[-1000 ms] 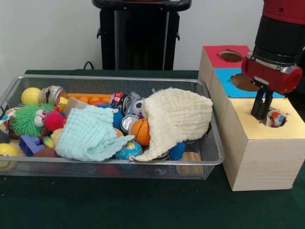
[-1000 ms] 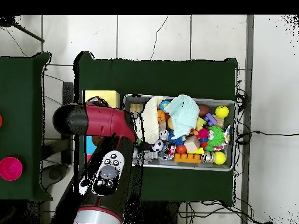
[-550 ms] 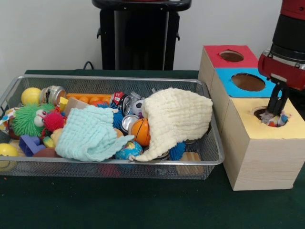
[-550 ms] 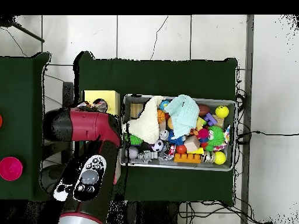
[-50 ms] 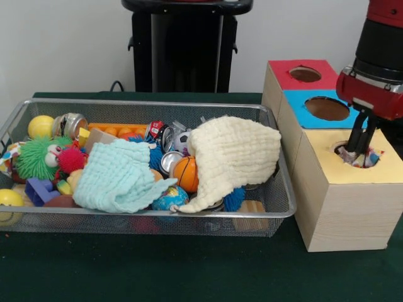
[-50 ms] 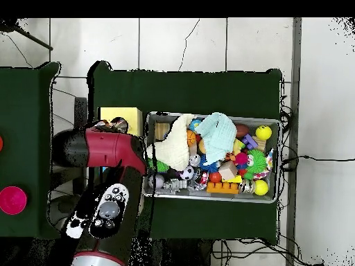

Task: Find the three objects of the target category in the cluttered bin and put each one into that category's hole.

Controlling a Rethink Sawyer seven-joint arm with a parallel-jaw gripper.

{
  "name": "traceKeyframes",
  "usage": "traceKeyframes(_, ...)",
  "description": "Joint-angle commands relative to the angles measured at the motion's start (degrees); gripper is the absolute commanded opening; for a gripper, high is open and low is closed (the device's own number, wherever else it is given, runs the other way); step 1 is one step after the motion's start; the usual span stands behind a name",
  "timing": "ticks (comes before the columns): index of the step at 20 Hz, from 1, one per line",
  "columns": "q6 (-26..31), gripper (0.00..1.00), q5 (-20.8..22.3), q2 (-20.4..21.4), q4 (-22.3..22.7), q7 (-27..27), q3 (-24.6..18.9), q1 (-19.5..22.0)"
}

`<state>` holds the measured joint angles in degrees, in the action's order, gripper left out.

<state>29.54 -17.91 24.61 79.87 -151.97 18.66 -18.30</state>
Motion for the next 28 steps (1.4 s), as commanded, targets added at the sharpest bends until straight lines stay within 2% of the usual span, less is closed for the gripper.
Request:
traceKeyframes(1,-10.4,0.0,4.0,-7.0,5.2,3.3,-11.7,9.5)
traceKeyframes(4,-12.9,0.0,5.7,-8.3,4.6,4.7,-14.0,12.0)
traceKeyframes(7,-11.6,0.0,7.0,-9.8,3.1,4.5,-14.1,12.1)
traceKeyframes(10,-15.9,0.0,7.6,-12.1,3.1,2.3,-15.8,12.9)
traceKeyframes(12,-18.6,0.0,8.1,-13.7,1.5,-1.3,-11.9,9.9)
traceKeyframes(14,-17.1,0.0,8.9,-12.9,1.3,-1.1,-11.0,9.7)
traceKeyframes(16,-15.5,0.0,10.0,-11.8,0.7,-1.3,-8.0,8.6)
traceKeyframes(20,-9.0,0.0,12.2,-5.2,4.0,1.4,-6.3,9.5)
traceKeyframes(23,-1.4,0.0,14.1,1.0,6.4,0.1,0.6,5.6)
traceKeyframes(24,2.0,0.0,14.6,3.5,7.2,0.7,1.6,5.3)
traceKeyframes(28,11.5,0.0,15.3,9.9,7.4,2.8,2.8,5.6)
